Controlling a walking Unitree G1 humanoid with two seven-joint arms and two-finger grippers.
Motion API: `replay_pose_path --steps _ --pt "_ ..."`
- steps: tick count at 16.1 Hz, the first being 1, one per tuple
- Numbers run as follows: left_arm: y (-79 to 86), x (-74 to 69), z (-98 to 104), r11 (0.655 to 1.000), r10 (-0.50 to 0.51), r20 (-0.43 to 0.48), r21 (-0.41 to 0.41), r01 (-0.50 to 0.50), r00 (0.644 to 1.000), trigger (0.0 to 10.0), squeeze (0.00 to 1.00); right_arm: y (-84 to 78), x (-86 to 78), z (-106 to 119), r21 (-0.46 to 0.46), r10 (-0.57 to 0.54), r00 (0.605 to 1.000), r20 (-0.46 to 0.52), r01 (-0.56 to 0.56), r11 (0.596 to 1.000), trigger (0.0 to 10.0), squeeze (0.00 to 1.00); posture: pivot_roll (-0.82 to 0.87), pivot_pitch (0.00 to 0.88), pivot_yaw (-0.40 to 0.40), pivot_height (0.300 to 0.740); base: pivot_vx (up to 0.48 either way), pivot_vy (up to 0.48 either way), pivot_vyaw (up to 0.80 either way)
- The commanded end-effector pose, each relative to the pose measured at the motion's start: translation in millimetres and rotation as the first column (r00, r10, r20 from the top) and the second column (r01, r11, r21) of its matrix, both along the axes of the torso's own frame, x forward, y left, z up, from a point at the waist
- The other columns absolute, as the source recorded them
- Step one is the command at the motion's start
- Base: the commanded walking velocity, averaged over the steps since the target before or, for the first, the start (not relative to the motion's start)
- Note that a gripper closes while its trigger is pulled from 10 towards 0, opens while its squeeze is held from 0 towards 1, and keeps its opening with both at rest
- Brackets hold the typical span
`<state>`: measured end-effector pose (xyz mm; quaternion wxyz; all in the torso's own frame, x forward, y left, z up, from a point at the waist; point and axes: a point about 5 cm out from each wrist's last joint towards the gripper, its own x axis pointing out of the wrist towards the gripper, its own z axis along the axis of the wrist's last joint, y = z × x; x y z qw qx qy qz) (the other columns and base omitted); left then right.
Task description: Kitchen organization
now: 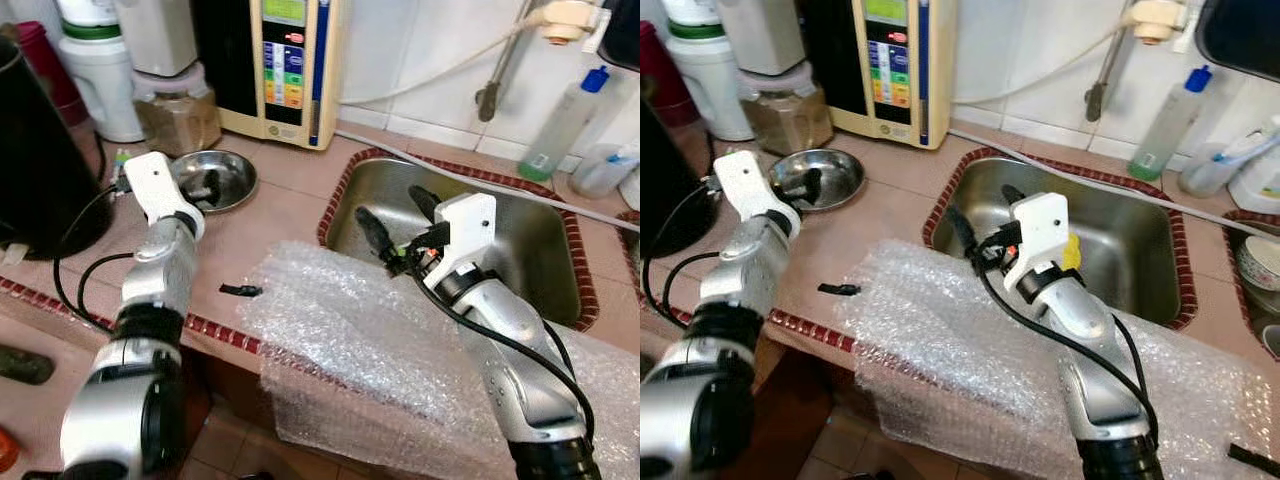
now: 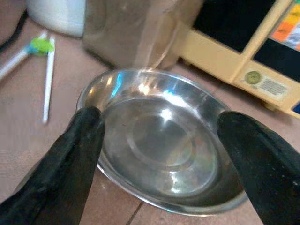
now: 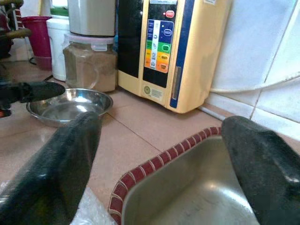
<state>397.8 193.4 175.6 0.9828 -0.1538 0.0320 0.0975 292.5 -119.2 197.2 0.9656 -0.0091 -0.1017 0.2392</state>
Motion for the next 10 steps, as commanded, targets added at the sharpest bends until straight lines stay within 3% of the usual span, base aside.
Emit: replay_pose_path --steps 1,3,4,5,8,10 --pt "-1.7 2.4 0.1 0.999 0.025 -0.012 -0.038 -0.025 1.0 10.0 0.0 1.6 -3.9 2.6 -0.005 0.003 1.0 -0.003 -0.003 1.0 10.0 1.0 -0.05 0.104 -0.032 0.74 0.0 0.0 0.0" --pt "-3.0 5.0 -3.5 0.994 0.044 -0.056 -0.102 -0.05 0.997 10.0 0.0 3.0 -7.1 5.1 0.0 0.005 1.0 -0.008 -0.005 1.0 10.0 1.0 -0.05 0.107 -0.024 0.74 0.0 0.0 0.0" --pt "-2.8 6.2 -4.3 0.99 0.059 -0.075 -0.125 -0.068 0.995 10.0 0.0 4.4 -9.2 6.3 0.007 0.019 1.0 -0.014 -0.019 1.0 10.0 0.6 -0.05 0.109 -0.021 0.74 0.0 0.0 0.0" --pt "-2.2 6.8 -5.0 0.985 0.08 -0.096 -0.145 -0.094 0.992 10.0 0.0 5.5 -11.4 6.9 0.013 0.032 0.999 -0.021 -0.032 0.999 10.0 0.0 -0.06 0.111 -0.017 0.74 0.0 0.0 0.0" --pt "-1.5 5.6 -13.2 0.97 0.098 -0.161 -0.206 -0.131 0.982 10.0 0.0 7.6 -13.8 6.3 0.015 0.036 0.999 -0.032 -0.036 0.999 10.0 0.0 -0.06 0.113 -0.016 0.74 0.0 0.0 0.0" --pt "-0.2 6.2 -12.1 0.973 0.092 -0.165 -0.194 -0.124 0.982 10.0 0.0 7.9 -14.1 6.6 0.013 0.041 0.999 -0.036 -0.04 0.999 10.0 0.0 -0.06 0.113 -0.016 0.74 0.0 0.0 0.0"
